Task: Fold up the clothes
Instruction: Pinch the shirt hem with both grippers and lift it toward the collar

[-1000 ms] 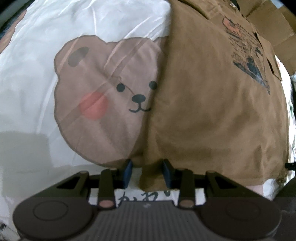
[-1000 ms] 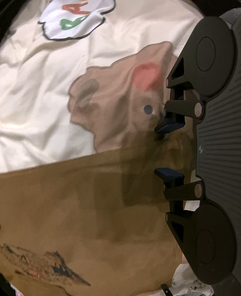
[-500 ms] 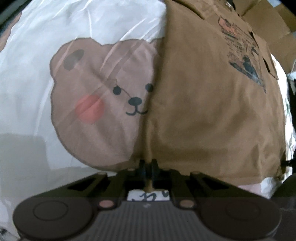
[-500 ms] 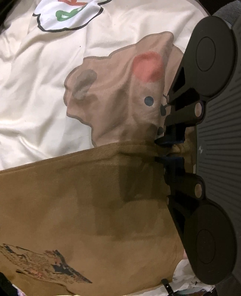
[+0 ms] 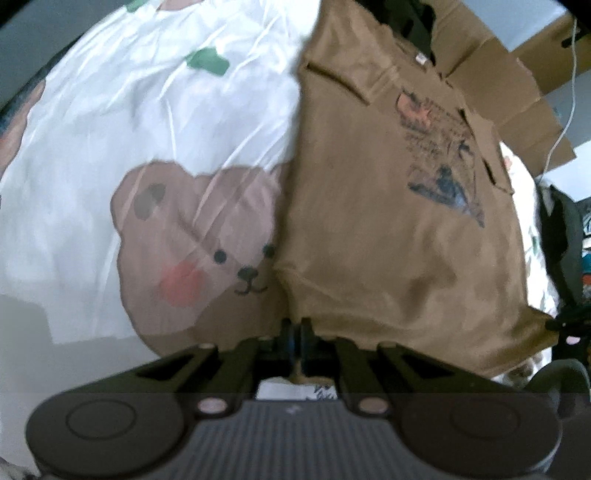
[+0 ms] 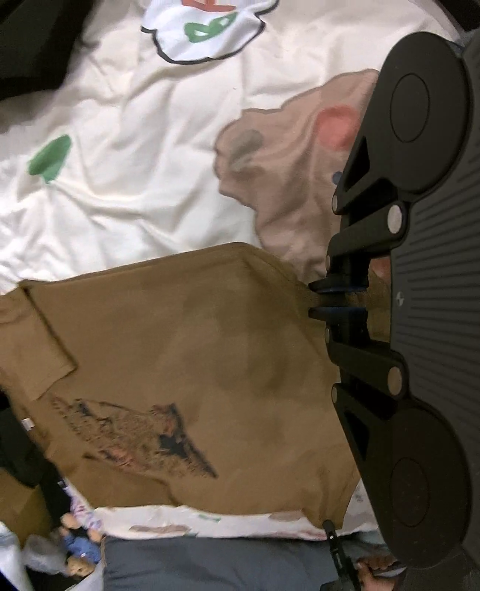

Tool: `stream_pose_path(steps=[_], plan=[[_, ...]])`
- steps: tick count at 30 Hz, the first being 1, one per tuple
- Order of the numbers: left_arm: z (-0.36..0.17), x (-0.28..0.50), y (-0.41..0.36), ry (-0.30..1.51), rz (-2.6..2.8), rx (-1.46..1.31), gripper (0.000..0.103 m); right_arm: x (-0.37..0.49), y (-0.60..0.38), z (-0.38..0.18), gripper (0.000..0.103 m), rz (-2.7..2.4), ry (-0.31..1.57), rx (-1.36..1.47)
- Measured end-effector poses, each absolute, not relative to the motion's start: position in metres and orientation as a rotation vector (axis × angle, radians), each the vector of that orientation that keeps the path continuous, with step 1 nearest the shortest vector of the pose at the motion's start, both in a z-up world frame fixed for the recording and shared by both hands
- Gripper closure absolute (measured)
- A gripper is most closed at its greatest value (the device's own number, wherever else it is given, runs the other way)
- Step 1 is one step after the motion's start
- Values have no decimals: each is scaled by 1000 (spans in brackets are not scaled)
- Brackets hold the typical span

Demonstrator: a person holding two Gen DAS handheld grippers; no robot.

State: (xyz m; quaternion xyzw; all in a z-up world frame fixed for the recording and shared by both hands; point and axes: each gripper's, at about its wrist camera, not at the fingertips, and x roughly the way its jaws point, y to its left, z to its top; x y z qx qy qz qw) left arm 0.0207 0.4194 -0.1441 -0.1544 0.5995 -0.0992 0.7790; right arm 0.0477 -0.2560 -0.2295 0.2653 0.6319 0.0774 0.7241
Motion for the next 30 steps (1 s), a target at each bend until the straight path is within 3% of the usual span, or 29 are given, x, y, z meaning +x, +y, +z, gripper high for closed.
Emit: stream_pose_path(steps=[8, 30], plan=[[-168, 87, 392, 1219, -255, -443, 100, 52, -271, -208, 96, 202, 1282, 653], [-138, 169, 405, 1017, -360, -647, 100, 105, -280, -172, 98, 197, 1051, 748]])
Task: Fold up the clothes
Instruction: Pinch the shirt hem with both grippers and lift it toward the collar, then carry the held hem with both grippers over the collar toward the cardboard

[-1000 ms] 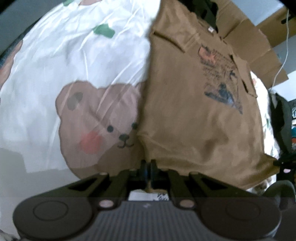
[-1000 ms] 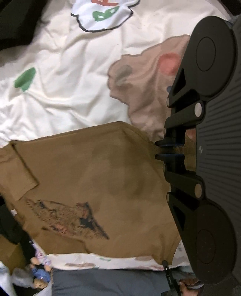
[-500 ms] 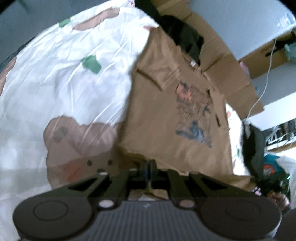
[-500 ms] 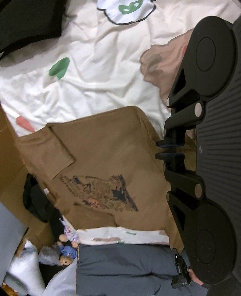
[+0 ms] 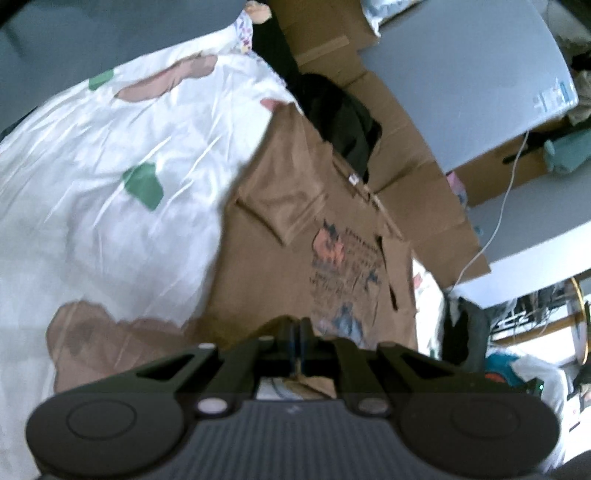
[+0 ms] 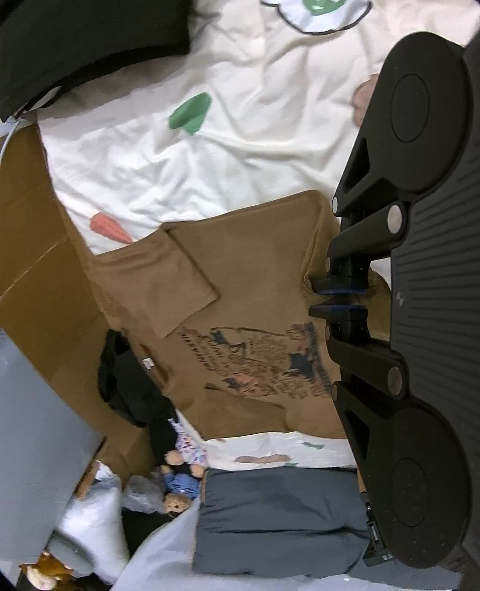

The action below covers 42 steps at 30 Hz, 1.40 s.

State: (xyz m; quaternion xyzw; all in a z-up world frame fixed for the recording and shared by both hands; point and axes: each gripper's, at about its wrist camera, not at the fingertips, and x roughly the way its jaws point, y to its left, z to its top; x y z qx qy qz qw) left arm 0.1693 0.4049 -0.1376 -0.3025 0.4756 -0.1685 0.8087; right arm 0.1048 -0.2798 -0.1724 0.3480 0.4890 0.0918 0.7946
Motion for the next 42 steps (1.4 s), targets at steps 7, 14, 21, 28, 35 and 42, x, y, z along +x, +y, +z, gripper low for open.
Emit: stream_pose_path(steps=[7, 14, 21, 28, 35, 42], plan=[[-141, 214, 403, 990, -406, -648, 100, 140, -284, -175, 98, 162, 1032, 753], [-162, 266, 403, 962, -438, -686, 100, 178, -288, -185, 98, 137, 1061, 725], [-186, 311, 401, 962, -453, -726, 100, 218, -286, -193, 98, 133, 1061, 716], [-190, 358, 396, 945, -461, -718, 100, 253, -293, -205, 98, 116, 1042, 721], [-187, 403, 391, 937, -431, -722, 101, 286, -304, -218, 98, 103, 1019, 740], [-188, 436, 382, 934, -395, -721, 101, 320, -307, -232, 98, 79, 1028, 739]])
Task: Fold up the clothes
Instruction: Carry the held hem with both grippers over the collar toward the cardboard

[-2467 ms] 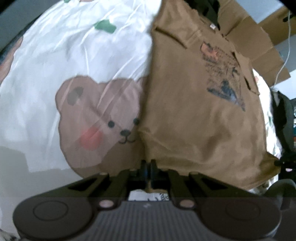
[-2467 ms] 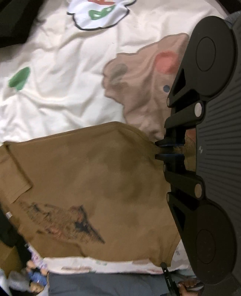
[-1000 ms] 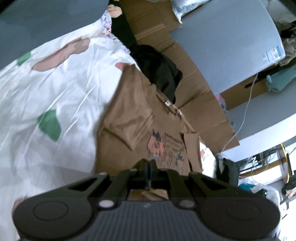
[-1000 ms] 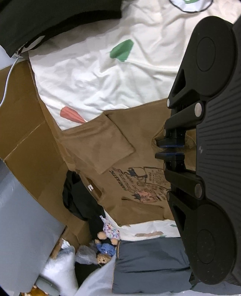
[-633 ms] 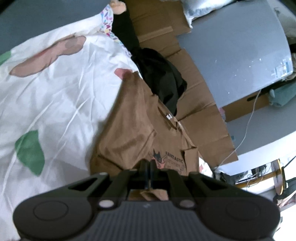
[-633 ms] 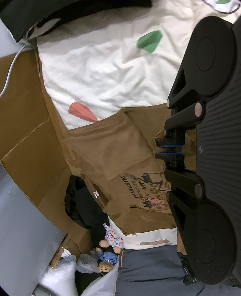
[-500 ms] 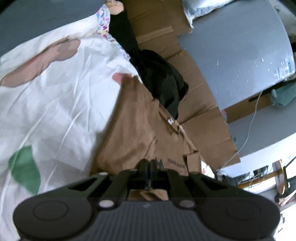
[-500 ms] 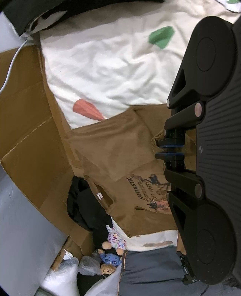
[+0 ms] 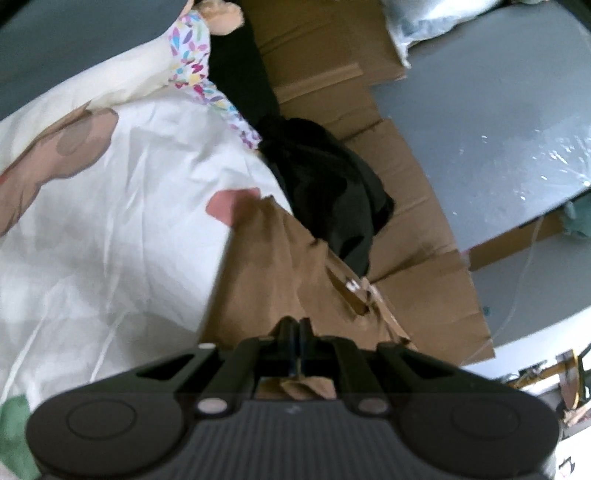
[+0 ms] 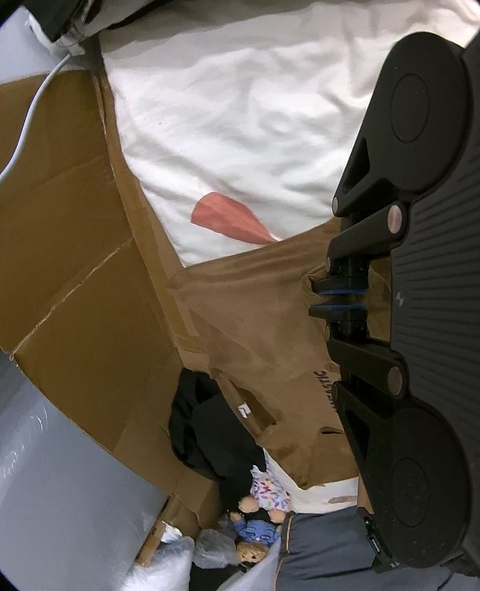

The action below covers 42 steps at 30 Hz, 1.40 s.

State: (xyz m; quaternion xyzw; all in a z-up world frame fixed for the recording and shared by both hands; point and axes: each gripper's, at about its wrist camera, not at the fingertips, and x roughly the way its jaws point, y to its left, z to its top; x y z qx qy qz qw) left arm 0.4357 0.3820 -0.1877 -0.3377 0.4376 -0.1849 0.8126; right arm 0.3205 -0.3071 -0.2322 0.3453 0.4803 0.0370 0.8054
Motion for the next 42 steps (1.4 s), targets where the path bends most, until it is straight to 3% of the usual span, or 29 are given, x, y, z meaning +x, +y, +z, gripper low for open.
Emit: stream_pose_path(steps=[29, 42], plan=[[-176, 518, 374, 834, -274, -732, 101, 448, -316, -257, 98, 25, 1030, 697], [-208, 542, 368, 875, -218, -728, 100, 471, -311, -285, 97, 6, 1058, 711]])
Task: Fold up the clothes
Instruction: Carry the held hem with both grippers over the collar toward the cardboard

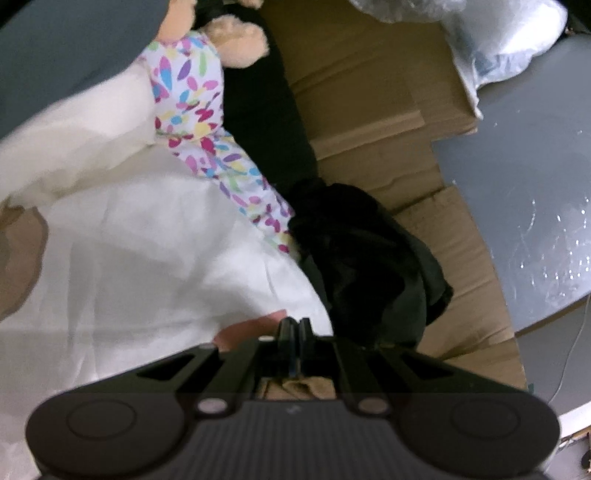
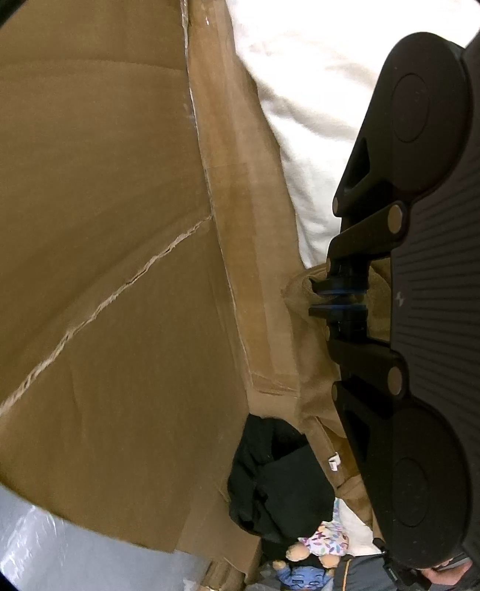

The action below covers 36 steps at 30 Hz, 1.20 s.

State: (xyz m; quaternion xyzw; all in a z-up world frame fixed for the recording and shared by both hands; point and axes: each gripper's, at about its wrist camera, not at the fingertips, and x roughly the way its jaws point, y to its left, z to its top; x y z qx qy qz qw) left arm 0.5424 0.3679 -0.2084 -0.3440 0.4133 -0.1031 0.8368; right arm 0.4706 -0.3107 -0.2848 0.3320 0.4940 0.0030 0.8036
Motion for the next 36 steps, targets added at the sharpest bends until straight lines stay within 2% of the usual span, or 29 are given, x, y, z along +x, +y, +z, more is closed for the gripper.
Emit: stream_pose_path(steps=[5, 9, 11, 20, 21, 22, 24, 31, 36], plan=[[-207, 537, 365, 874, -247, -722, 94, 461, -313, -287, 91, 15, 1026, 810], [-205, 530, 362, 889, -259, -677, 90, 451, -312, -281, 76, 30, 1015, 806], [-205, 527, 360, 892, -262, -663, 89, 445, -311, -278, 74, 33, 1019, 798], [-201, 522, 344, 906, -283, -596, 88, 439, -304, -275, 74, 36, 1048, 787], [-202, 523, 343, 902, -283, -596, 89, 440, -303, -275, 77, 51, 1050, 783], [-201, 523, 343, 896, -286, -595, 94, 440, -302, -275, 79, 65, 1052, 778], [-197, 524, 343, 875, -304, -589, 97, 441, -303, -273, 90, 81, 1039, 776], [-181, 539, 341, 829, -337, -636, 99, 450, -316, -271, 93, 40, 954, 849], [-189, 554, 342, 820, -279, -673, 99, 462, -319, -280, 93, -8, 927, 874]])
